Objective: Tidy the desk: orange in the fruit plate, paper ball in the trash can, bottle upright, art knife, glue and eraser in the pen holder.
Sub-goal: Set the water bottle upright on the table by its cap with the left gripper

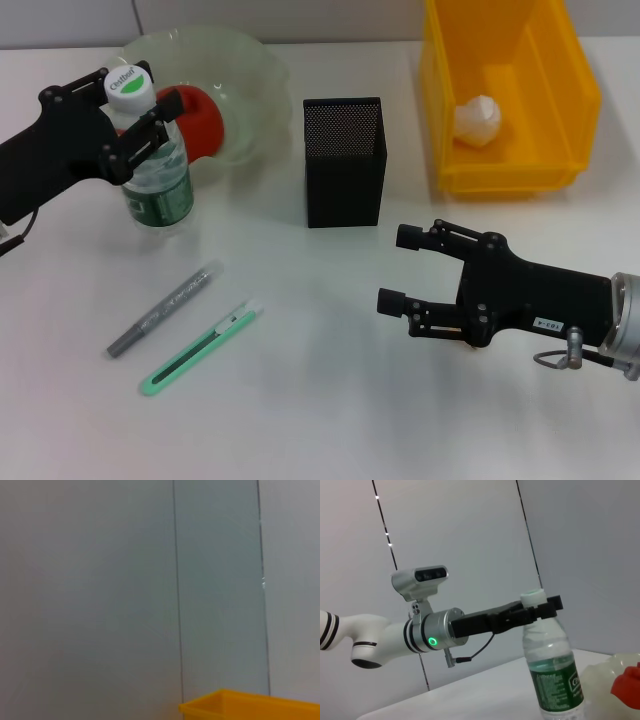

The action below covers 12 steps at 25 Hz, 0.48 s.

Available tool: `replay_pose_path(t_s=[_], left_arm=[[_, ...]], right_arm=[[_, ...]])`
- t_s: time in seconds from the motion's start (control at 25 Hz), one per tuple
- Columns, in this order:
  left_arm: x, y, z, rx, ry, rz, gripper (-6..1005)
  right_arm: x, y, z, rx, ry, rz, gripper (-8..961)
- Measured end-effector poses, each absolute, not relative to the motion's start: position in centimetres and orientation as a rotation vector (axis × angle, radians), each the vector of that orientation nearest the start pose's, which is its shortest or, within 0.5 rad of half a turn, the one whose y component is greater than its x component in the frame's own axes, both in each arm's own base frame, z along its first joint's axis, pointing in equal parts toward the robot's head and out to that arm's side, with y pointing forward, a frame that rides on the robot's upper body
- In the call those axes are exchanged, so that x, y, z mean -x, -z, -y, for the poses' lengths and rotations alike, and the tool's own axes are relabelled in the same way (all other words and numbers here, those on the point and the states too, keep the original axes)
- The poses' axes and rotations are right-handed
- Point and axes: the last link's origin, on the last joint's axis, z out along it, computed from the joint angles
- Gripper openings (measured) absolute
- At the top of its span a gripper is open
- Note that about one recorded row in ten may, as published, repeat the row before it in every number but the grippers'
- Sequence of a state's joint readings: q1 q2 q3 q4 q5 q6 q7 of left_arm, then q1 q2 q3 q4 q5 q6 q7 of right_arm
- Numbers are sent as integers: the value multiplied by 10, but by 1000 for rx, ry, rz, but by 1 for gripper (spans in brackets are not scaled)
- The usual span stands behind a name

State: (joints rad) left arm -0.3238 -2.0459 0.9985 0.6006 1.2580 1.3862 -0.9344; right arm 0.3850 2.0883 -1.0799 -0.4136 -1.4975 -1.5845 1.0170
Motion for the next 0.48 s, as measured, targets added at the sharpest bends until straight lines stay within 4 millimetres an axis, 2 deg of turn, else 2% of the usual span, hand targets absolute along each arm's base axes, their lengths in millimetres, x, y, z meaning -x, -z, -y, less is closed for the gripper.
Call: replay_pose_path(t_s=[0.48], left_arm=[[288, -20, -325, 2221, 874, 361, 435]], right_arm=[[-260, 53, -272, 2695, -1053, -498, 846]])
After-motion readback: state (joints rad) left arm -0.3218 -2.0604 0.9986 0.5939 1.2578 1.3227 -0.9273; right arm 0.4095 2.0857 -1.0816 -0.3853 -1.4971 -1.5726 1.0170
